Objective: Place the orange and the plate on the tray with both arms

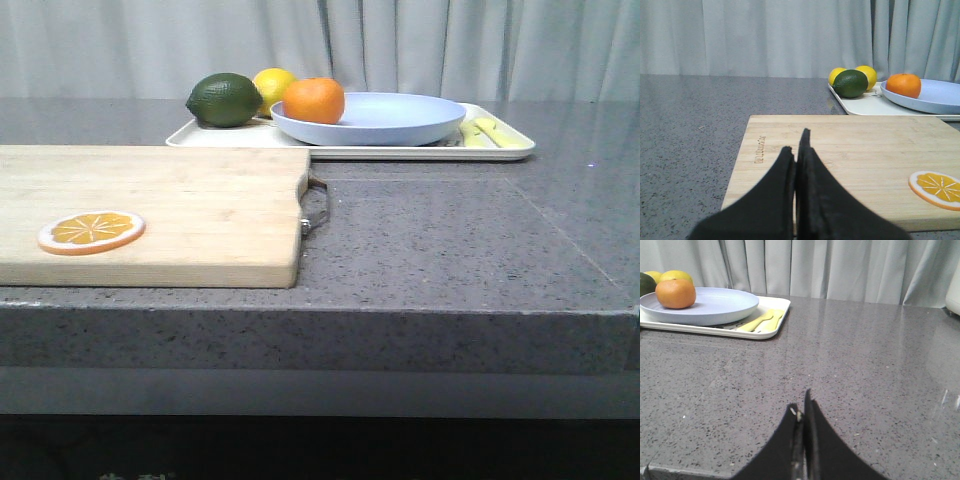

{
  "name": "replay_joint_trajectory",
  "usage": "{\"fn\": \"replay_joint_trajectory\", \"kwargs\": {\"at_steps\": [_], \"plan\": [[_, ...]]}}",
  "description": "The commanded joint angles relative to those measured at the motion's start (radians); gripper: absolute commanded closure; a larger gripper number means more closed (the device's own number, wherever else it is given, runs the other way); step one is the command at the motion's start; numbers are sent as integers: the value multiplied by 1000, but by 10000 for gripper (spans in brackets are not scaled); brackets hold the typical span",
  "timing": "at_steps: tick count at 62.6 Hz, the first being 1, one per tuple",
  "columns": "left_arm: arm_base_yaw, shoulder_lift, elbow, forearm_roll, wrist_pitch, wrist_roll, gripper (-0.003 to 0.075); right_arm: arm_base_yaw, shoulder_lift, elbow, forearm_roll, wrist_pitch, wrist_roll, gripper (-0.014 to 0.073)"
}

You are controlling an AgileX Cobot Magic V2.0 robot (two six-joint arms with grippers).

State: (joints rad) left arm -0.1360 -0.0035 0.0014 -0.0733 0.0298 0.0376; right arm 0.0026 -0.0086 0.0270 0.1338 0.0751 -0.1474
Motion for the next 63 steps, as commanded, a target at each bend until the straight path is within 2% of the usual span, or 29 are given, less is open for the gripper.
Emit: {"fn": "replay_joint_trajectory", "kwargs": {"at_steps": [1, 10, 20, 63], "plan": [[4, -21, 5, -8, -85, -8, 738, -1, -23, -4, -4, -87, -10, 662], [4, -21, 5, -8, -85, -8, 738, -1, -24, -4, -24, -94, 43, 662], [4, -21, 5, -8, -85, -8, 738, -1, -24, -4, -134, -94, 119, 662], [4, -21, 5, -8, -85, -8, 738, -31, -24, -4, -79, -94, 122, 662]]}}
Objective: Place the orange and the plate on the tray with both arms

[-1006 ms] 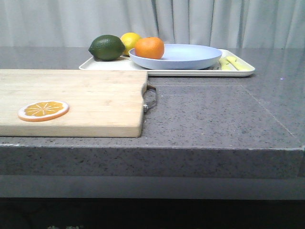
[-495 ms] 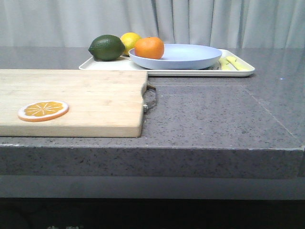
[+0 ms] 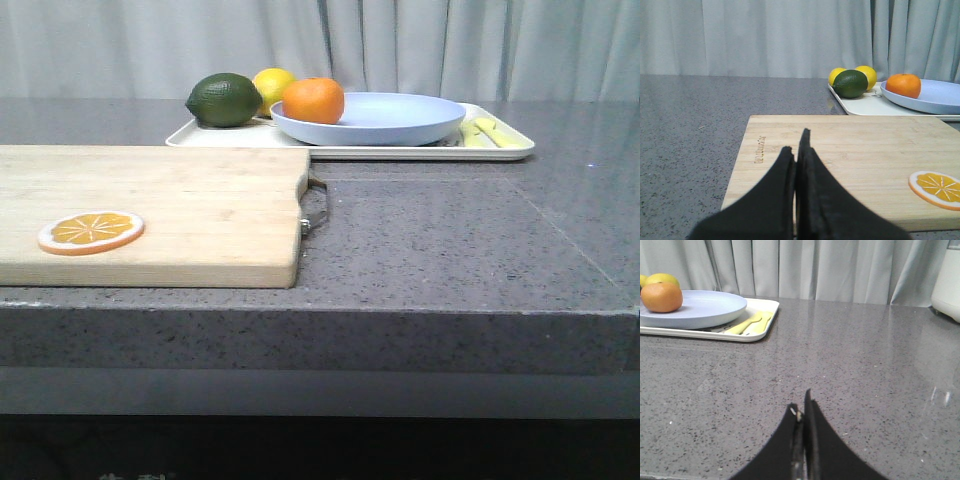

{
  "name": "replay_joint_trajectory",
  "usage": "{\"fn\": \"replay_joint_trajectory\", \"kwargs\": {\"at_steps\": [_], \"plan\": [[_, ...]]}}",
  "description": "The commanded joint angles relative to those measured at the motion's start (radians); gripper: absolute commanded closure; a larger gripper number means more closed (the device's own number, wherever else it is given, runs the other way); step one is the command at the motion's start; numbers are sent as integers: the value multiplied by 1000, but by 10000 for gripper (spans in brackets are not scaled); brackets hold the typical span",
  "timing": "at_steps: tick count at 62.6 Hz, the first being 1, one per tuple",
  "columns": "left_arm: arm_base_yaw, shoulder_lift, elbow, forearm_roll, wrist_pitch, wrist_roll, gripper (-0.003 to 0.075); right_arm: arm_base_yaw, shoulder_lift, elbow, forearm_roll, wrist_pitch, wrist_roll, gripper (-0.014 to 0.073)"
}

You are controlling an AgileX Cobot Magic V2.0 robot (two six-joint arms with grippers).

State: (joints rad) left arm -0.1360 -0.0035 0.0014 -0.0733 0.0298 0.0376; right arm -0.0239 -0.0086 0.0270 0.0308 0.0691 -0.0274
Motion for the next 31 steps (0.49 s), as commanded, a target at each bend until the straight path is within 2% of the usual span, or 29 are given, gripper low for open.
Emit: {"fn": "replay_joint_trajectory", "kwargs": {"at_steps": [1, 31], "plan": [[4, -21, 5, -8, -85, -8, 738, -5, -24, -4, 26, -88, 2, 662], [4, -21, 5, -8, -85, -8, 738, -5, -24, -4, 21, -81, 35, 662]]}}
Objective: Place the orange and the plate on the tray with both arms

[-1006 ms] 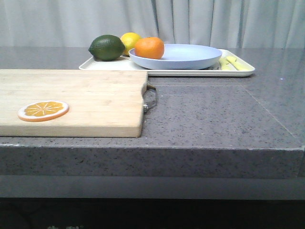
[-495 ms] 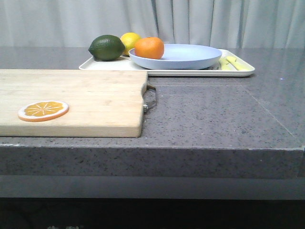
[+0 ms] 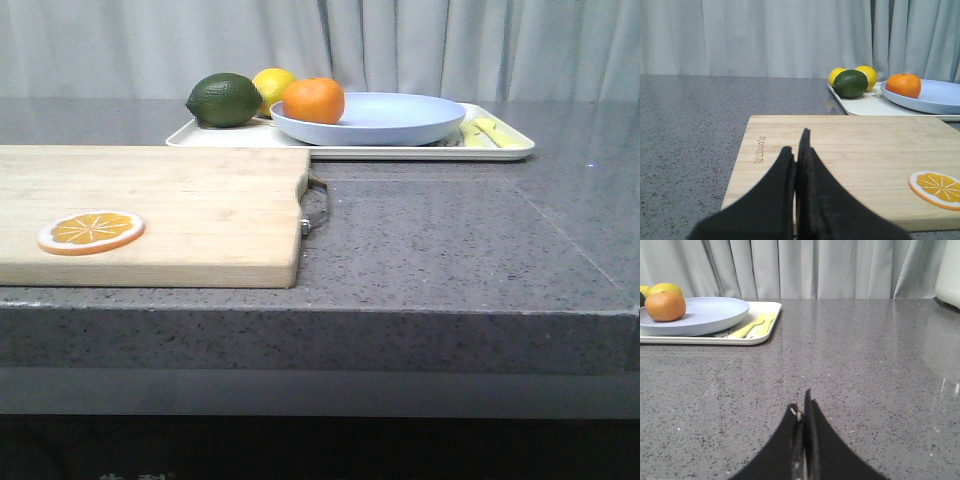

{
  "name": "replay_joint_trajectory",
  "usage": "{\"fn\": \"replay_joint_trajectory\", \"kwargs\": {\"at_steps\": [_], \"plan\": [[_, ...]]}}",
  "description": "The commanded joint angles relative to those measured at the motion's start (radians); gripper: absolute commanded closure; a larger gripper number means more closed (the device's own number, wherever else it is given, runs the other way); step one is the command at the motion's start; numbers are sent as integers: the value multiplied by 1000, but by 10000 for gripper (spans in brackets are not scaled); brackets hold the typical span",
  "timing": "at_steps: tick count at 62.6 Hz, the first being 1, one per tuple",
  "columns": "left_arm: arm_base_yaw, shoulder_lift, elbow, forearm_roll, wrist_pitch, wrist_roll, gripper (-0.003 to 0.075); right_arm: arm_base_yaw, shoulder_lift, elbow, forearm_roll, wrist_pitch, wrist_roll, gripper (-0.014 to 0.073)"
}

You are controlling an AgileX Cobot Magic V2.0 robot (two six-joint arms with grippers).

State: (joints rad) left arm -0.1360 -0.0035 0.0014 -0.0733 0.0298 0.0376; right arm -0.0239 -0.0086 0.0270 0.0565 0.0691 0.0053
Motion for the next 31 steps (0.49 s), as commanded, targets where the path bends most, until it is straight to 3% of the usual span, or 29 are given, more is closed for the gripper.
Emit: {"fn": "replay_joint_trajectory", "kwargs": {"at_steps": [1, 31], "plan": [[4, -21, 5, -8, -85, -8, 738, -5, -24, -4, -7, -81, 3, 662], [4, -21, 5, -8, -85, -8, 738, -5, -24, -4, -21, -78, 3, 662]]}}
